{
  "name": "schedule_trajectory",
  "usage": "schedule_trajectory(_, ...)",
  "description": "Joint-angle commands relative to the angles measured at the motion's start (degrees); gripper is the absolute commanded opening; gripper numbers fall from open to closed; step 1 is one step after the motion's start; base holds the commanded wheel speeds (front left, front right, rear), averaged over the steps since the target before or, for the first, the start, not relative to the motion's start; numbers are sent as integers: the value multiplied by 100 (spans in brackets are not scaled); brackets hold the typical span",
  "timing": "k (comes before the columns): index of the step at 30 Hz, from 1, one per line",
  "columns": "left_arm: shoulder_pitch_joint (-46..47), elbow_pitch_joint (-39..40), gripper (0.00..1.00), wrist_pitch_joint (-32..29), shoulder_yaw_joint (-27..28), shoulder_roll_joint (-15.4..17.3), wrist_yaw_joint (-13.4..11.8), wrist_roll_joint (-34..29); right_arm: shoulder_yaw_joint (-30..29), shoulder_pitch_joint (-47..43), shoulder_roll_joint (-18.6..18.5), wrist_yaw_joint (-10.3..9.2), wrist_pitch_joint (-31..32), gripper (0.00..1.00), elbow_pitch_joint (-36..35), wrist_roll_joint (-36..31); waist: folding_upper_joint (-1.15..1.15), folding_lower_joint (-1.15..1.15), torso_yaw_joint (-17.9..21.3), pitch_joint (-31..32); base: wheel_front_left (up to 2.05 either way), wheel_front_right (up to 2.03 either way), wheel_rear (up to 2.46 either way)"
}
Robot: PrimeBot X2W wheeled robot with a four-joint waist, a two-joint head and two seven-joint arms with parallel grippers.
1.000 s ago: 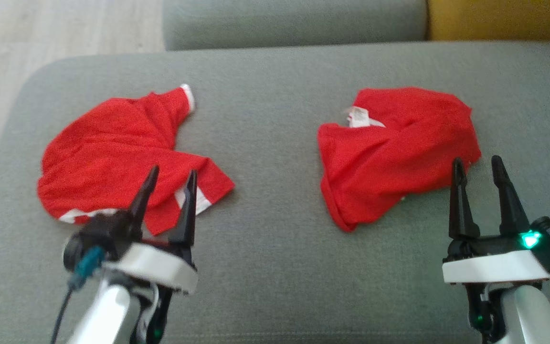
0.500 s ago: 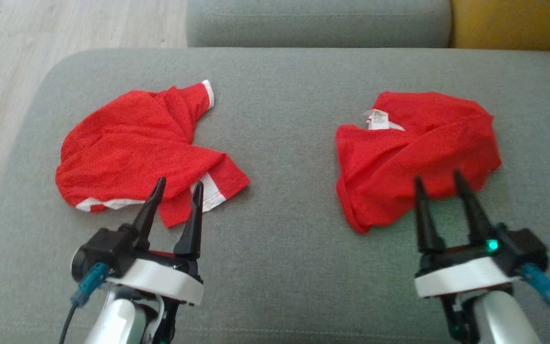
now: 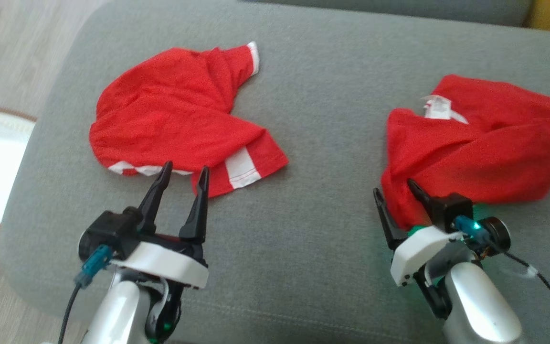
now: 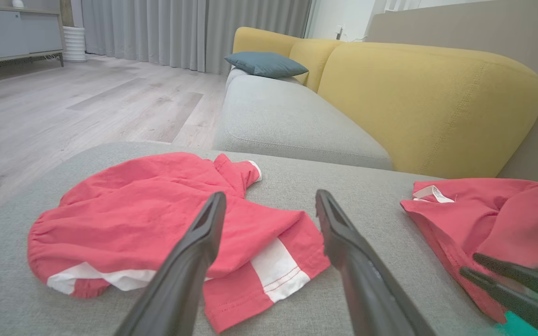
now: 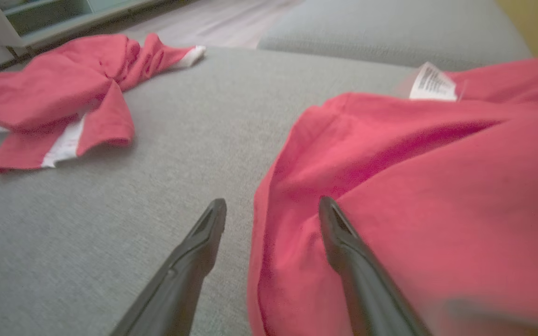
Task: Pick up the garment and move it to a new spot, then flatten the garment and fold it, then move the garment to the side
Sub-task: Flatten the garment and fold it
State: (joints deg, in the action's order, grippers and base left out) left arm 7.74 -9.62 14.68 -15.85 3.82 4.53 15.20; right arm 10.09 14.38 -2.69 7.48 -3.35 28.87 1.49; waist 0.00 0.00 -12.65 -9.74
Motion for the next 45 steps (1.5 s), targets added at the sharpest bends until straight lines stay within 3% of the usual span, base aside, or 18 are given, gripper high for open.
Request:
schedule_trajectory(1,271,153,100,31,204,-2,37,-48,78,251,-19,1,34,100,-71,-69,0,0,-135,-140,0,0,0)
schedule_trajectory(8,380,108,100,31,229,-70,118,-70,-270,556,-19,1,312,100,671,-263,0,0,-331,-322,0,0,0)
schedule_trajectory(9,388,101,100,31,238,-74,125,-69,-303,591,-19,1,328,64,750,-272,0,0,-345,-328,0,0,0)
schedule_trajectory(10,396,93,100,31,247,-78,132,-68,-322,628,-19,1,323,0,812,-281,0,0,-356,-330,0,0,0)
schedule_trajectory(18,361,42,100,31,323,-91,152,-66,-175,968,-19,1,-248,0,917,-25,0,0,-330,-109,0,0,0)
schedule_trajectory(26,221,55,100,31,262,-93,80,45,758,1716,-19,1,-671,0,540,615,0,0,-278,287,0,0,0)
schedule_trajectory(33,13,69,100,31,277,-93,-14,142,1606,2878,-19,1,-873,0,33,1395,0,0,-262,638,0,0,0)
schedule_trajectory(39,-203,142,100,31,421,-93,-78,195,1266,3913,-19,1,-1121,0,-404,2018,0,0,-63,817,0,0,0)
schedule_trajectory(42,-252,172,100,31,446,-94,-89,201,967,4067,-19,1,-1143,0,-424,2037,0,0,42,831,0,0,0)
schedule_trajectory(45,-288,233,100,31,452,-94,-98,224,370,4061,-24,1,-1117,0,-156,1629,0,0,228,790,0,0,0)
